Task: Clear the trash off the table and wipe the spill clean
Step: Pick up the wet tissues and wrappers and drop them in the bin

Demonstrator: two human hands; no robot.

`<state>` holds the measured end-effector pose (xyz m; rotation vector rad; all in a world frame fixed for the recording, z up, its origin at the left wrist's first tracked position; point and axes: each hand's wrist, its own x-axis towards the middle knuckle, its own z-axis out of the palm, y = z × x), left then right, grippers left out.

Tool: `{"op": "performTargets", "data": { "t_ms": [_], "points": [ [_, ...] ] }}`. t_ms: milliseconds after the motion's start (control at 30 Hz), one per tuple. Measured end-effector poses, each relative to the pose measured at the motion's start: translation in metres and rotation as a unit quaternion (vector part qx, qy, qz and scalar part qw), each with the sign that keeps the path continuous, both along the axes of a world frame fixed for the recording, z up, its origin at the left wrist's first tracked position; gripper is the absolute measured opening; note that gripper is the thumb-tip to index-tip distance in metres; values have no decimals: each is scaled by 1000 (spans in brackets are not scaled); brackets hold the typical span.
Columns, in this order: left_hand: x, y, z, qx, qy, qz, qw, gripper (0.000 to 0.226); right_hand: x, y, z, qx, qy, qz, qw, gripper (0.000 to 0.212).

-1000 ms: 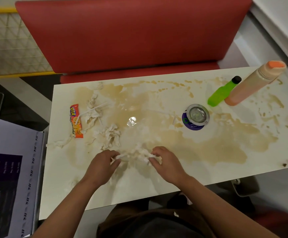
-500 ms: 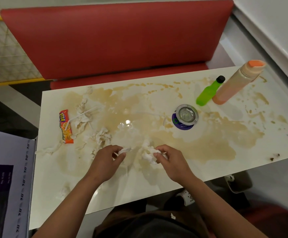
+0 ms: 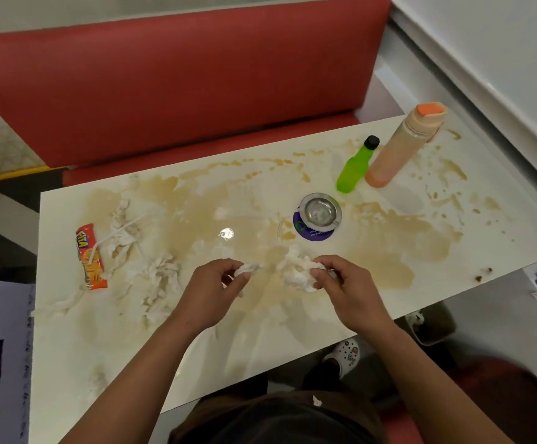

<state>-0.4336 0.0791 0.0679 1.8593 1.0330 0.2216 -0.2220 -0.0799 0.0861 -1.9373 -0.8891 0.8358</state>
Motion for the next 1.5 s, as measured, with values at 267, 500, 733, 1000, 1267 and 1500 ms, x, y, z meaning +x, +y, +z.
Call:
{"op": "performTargets", "data": {
  "t_ms": [267, 500, 733, 1000, 1267, 1500],
  "points": [
    [73, -17, 8, -5, -11, -57, 998, 6, 48, -32, 4, 10, 6, -50, 999, 11],
    [163, -39, 19, 4, -14, -101, 995, 6, 120, -71, 11, 17, 1, -112, 994, 11],
    [272, -76, 28, 12, -10, -160, 987, 7, 208, -130, 17, 27, -16, -162, 986, 13],
    [398, -141, 22, 8, -14, -257, 966, 6, 300, -218, 12, 21, -5, -273, 962, 18],
    [500, -212, -9, 15, 18, -324, 946, 13, 365, -308, -15, -12, -13, -355, 935, 13],
    [551, -262, -49, 25, 47, -369, 928, 6, 396, -353, -86, -55, -3, -396, 917, 16]
  ]
}}
